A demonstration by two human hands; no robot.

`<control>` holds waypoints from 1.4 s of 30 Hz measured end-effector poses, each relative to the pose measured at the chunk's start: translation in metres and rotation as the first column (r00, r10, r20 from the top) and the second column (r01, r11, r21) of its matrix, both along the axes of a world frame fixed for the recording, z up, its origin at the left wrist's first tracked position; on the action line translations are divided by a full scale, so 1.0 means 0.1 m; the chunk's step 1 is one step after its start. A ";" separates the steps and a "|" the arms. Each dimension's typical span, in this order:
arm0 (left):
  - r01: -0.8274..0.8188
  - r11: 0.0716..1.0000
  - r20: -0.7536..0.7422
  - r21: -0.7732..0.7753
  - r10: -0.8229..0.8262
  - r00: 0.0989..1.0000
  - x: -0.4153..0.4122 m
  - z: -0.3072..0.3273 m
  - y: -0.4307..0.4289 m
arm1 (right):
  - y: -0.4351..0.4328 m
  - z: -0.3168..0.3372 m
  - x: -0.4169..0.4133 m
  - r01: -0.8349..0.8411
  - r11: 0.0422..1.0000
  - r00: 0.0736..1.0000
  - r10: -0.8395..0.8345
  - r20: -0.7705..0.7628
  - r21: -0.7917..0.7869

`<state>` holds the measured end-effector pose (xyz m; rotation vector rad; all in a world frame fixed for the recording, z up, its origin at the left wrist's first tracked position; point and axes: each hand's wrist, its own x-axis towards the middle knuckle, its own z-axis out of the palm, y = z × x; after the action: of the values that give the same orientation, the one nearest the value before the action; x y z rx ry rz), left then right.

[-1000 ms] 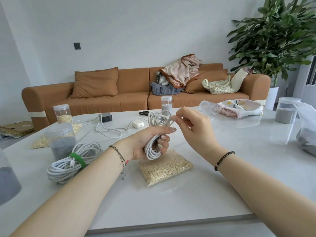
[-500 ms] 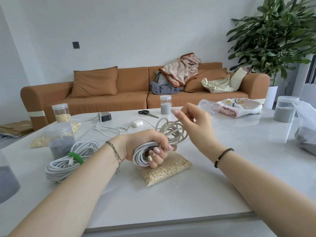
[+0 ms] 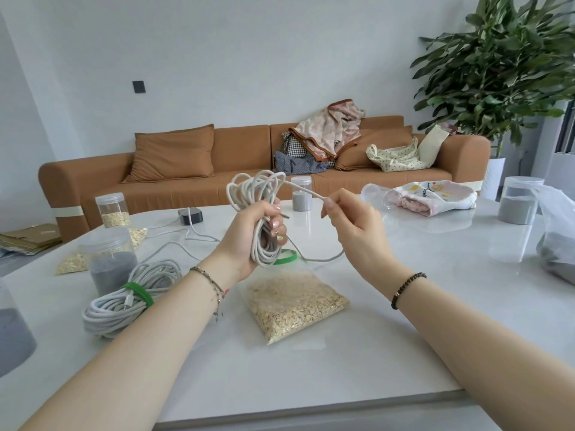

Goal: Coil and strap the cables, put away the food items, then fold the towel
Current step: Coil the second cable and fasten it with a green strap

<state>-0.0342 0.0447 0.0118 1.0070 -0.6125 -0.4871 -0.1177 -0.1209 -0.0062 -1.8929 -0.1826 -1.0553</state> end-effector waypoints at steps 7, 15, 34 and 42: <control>-0.246 0.942 -0.090 -0.228 0.231 0.969 0.03 0.09 0.03 | -0.01 -0.07 0.07 0.001 0.997 1.000 -0.003 -0.031 -0.081; -0.255 0.967 0.051 -0.027 0.256 0.965 -0.08 0.02 -0.05 | -0.02 -0.14 0.13 -0.074 0.976 0.992 0.051 -0.115 -0.207; -0.279 0.956 0.205 0.088 0.256 0.945 -0.01 -0.01 -0.01 | 0.01 -0.18 0.11 -0.073 0.925 0.987 0.013 -0.160 -0.374; -0.417 0.909 0.271 0.009 0.400 0.876 0.01 -0.07 -0.04 | 0.09 -0.16 0.07 -0.135 0.947 0.977 0.078 -0.197 -0.292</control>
<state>-0.0330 0.0405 0.0050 1.2410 -0.5990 0.0045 -0.1109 -0.1121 -0.0221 -2.2183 -0.3546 -0.8078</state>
